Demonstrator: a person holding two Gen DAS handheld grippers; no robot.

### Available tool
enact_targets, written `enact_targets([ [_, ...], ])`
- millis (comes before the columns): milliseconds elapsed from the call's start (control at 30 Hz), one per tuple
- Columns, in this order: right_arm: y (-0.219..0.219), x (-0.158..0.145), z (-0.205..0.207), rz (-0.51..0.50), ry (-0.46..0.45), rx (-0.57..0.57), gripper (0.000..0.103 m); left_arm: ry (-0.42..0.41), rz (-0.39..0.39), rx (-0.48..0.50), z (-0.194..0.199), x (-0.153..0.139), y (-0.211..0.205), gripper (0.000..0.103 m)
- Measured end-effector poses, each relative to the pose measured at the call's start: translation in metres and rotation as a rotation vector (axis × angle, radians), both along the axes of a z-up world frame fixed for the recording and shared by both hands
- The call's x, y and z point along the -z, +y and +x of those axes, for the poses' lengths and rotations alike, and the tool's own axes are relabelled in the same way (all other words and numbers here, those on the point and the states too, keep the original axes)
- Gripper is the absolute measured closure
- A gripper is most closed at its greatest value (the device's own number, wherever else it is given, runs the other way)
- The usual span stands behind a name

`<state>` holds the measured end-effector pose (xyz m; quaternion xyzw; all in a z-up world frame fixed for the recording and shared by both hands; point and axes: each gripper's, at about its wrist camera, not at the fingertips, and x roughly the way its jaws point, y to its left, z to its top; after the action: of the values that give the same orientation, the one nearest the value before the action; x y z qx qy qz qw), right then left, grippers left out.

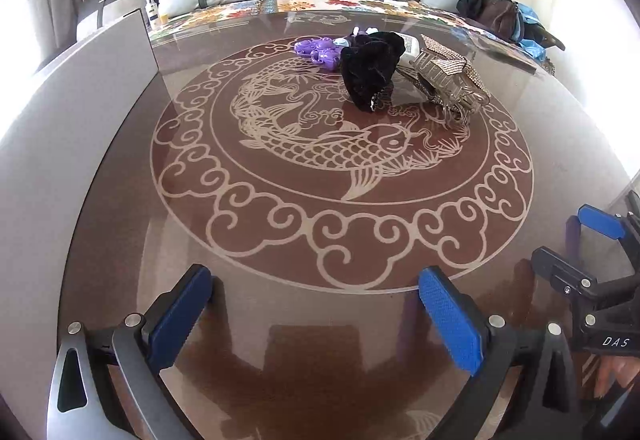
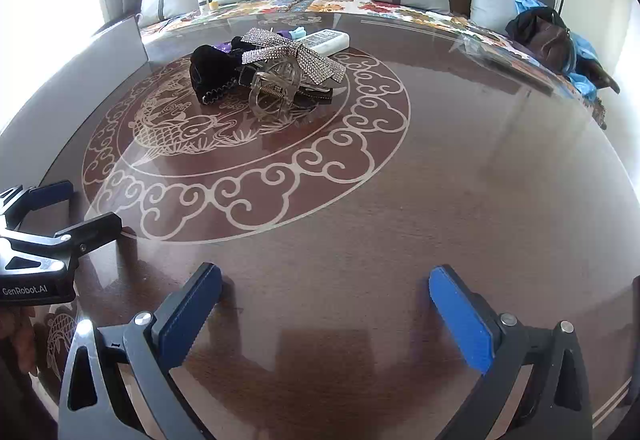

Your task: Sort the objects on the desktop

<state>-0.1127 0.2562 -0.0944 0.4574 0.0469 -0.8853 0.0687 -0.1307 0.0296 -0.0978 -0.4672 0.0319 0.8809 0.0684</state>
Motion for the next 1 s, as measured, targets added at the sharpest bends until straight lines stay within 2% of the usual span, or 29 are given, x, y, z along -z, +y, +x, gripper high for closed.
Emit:
enact_targets([
  [300,0.0064,0.0,-0.0002,0.001,0.002,0.058,0.0,0.007,-0.005,-0.013,0.0004,0.0006,0.0016,0.0],
  [1000,0.0067,0.0,-0.0007,0.0,0.002,0.058,0.0,0.007,-0.004,-0.013,0.0017,0.0002,0.0015,0.0],
])
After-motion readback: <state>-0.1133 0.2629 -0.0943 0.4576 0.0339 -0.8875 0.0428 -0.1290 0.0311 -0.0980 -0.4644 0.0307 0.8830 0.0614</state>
